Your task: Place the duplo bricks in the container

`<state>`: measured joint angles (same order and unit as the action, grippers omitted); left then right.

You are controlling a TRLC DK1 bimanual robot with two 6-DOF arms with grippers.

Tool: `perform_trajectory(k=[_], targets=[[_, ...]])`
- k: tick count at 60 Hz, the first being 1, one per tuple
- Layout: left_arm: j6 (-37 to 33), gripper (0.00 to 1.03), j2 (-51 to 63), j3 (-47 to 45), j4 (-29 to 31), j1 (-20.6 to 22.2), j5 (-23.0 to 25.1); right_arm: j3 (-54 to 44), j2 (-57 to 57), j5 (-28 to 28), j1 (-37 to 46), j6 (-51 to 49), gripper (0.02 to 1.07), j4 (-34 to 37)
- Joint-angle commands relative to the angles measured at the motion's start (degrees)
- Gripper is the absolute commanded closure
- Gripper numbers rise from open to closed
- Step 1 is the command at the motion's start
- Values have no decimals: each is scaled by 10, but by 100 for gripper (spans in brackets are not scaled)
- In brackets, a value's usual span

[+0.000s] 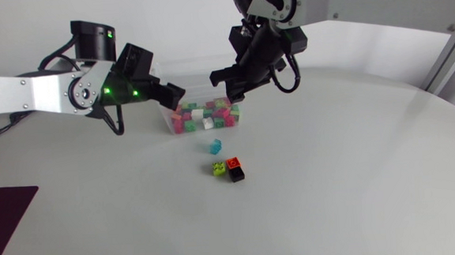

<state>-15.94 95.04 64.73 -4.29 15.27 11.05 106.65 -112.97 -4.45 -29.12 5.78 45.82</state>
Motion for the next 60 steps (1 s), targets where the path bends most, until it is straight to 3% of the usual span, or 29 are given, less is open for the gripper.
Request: perform_trajectory(k=[1,33,60], targets=[[-39,5,-21,-42,2,9,12,29,-22,1,7,-2,70,-14],[-123,6,-14,-107,57,44,57,71,-63,2,18,-12,70,-100],[-176,6,14,-158,57,67,60,95,-106,2,34,-31,70,-184]])
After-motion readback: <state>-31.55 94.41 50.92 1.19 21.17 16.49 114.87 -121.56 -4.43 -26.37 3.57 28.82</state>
